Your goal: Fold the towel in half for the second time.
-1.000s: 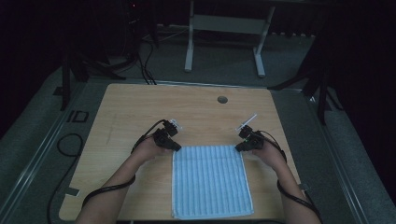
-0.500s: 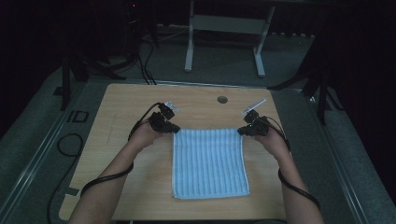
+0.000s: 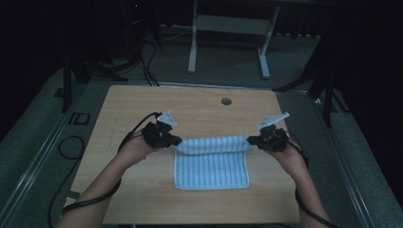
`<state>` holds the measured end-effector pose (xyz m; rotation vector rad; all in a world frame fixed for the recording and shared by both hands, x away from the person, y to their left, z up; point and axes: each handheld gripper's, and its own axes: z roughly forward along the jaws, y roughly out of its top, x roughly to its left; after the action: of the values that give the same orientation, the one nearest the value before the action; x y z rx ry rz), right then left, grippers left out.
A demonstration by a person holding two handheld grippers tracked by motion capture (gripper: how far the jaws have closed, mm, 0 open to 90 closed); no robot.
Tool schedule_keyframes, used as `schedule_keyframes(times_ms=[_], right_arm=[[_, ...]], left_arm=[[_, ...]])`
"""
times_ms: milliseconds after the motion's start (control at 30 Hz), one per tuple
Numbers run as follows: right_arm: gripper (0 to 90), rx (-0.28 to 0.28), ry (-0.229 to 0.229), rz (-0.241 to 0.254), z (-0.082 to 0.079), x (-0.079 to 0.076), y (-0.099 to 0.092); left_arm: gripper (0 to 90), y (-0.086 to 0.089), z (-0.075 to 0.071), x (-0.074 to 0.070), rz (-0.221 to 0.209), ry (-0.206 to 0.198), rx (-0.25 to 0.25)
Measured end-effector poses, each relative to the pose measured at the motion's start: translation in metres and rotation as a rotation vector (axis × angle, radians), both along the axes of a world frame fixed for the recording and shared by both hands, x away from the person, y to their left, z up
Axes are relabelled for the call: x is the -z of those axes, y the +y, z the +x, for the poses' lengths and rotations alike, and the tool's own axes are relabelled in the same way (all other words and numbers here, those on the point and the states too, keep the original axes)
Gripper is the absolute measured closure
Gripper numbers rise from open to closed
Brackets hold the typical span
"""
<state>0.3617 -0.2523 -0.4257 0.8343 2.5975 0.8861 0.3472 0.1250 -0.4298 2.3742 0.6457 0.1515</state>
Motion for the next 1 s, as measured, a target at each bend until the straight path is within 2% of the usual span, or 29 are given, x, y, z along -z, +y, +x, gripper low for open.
schedule_keyframes(times_ms=[100, 200, 300, 333, 367, 433, 467, 500, 533, 600, 667, 767, 800, 1000], right_arm=[[87.6, -0.027, -0.009, 0.007, -0.025, 0.003, -0.001], [87.6, -0.035, 0.002, 0.008, -0.044, 0.011, -0.003], [87.6, -0.037, 0.034, 0.003, -0.057, 0.022, -0.006], [87.6, -0.038, 0.045, 0.003, -0.06, 0.027, -0.006], [87.6, -0.033, 0.051, 0.001, -0.063, 0.031, -0.007], [87.2, -0.027, 0.09, 0.009, -0.068, 0.04, -0.009], [84.6, -0.032, 0.115, 0.016, -0.069, 0.045, -0.011], [76.5, -0.034, 0.134, 0.023, -0.071, 0.048, -0.012], [71.7, -0.024, 0.126, 0.024, -0.072, 0.05, -0.014], [70.8, 0.002, 0.114, 0.037, -0.072, 0.049, -0.017], [70.9, 0.008, 0.1, 0.049, -0.069, 0.044, -0.018], [70.8, -0.006, 0.082, 0.031, -0.064, 0.042, -0.009], [69.9, -0.01, 0.082, 0.029, -0.062, 0.043, -0.005], [67.1, -0.035, 0.102, -0.016, -0.045, 0.063, 0.019]], left_arm=[[87.4, 0.001, -0.018, 0.009, -0.015, 0.025, 0.022], [87.3, -0.002, -0.033, 0.021, -0.008, 0.049, 0.042], [87.2, -0.004, -0.044, 0.032, 0.006, 0.064, 0.067], [87.2, -0.006, -0.046, 0.035, -0.004, 0.078, 0.067], [87.1, -0.007, -0.049, 0.039, -0.002, 0.091, 0.079], [86.5, -0.012, -0.053, 0.048, 0.014, 0.121, 0.096], [85.4, -0.014, -0.055, 0.051, 0.012, 0.14, 0.109], [81.9, -0.015, -0.057, 0.052, 0.017, 0.141, 0.115], [77.5, -0.015, -0.058, 0.051, 0.022, 0.136, 0.111], [71.5, -0.015, -0.056, 0.048, 0.028, 0.127, 0.109], [68.0, -0.015, -0.053, 0.046, 0.027, 0.114, 0.077], [64.4, -0.016, -0.046, 0.051, 0.023, 0.114, 0.054], [62.5, -0.018, -0.043, 0.054, 0.039, 0.106, 0.052], [62.4, -0.027, -0.034, 0.076, 0.06, 0.133, 0.036]])
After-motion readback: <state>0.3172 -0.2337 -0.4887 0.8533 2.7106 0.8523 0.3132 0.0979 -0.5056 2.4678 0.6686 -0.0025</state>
